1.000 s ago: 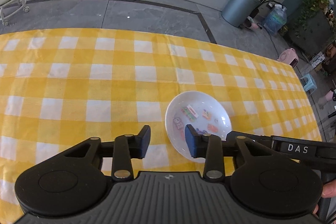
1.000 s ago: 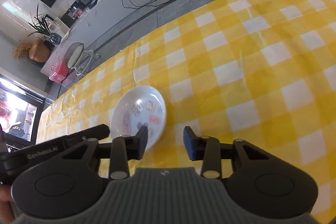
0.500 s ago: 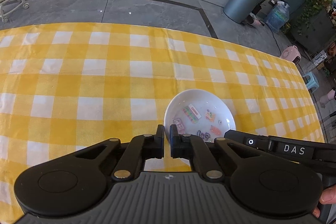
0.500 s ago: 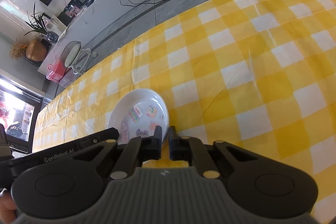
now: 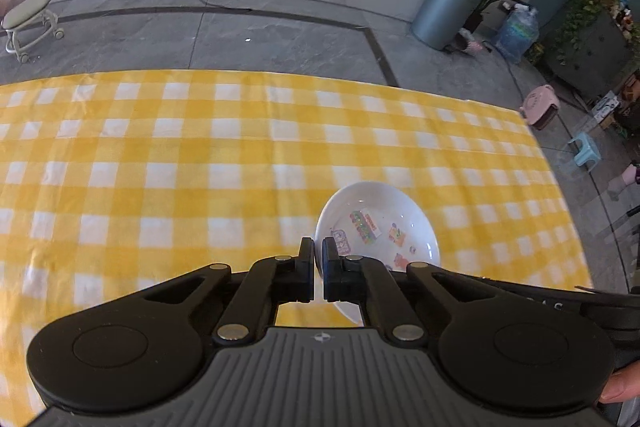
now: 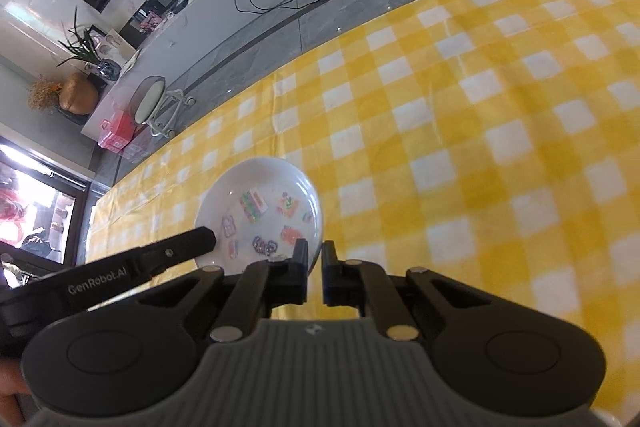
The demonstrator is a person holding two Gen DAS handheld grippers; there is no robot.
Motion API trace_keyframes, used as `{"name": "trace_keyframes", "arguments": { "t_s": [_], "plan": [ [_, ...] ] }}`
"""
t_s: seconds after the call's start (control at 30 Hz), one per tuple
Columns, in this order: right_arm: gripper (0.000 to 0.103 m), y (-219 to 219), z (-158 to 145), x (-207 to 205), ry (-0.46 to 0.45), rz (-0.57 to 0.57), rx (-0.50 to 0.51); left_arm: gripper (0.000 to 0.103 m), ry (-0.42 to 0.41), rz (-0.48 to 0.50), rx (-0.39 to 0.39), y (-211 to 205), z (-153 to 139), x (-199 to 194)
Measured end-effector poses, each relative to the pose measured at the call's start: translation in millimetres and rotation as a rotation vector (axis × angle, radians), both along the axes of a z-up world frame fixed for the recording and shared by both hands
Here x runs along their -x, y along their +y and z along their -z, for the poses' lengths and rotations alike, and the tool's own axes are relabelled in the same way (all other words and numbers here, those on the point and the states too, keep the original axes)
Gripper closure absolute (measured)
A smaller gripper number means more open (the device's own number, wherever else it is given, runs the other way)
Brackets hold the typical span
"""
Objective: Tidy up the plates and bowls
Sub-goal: 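Lift the patterned plate with both grippers and carry it over the 'Fruity' plate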
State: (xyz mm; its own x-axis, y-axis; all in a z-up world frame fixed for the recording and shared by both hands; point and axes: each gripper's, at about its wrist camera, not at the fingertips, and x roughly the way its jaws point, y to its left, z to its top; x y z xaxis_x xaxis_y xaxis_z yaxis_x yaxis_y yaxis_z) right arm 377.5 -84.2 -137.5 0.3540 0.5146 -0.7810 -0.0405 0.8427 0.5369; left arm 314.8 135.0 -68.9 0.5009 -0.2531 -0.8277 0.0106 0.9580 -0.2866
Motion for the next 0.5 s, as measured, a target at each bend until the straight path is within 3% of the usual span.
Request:
{"name": "trace_keyframes", "arguments": {
  "t_s": [0.33,0.5],
  "plan": [
    [0.099,-74,-47,81,-0.031,-0.024,0.014,0.1,-0.024,0.026,0.0,-67,-41,81],
    [0.099,-117,-55,126,-0.067,-0.011,0.011,0.1,-0.046,0.034,0.036,-104,-44,125]
  ]
}}
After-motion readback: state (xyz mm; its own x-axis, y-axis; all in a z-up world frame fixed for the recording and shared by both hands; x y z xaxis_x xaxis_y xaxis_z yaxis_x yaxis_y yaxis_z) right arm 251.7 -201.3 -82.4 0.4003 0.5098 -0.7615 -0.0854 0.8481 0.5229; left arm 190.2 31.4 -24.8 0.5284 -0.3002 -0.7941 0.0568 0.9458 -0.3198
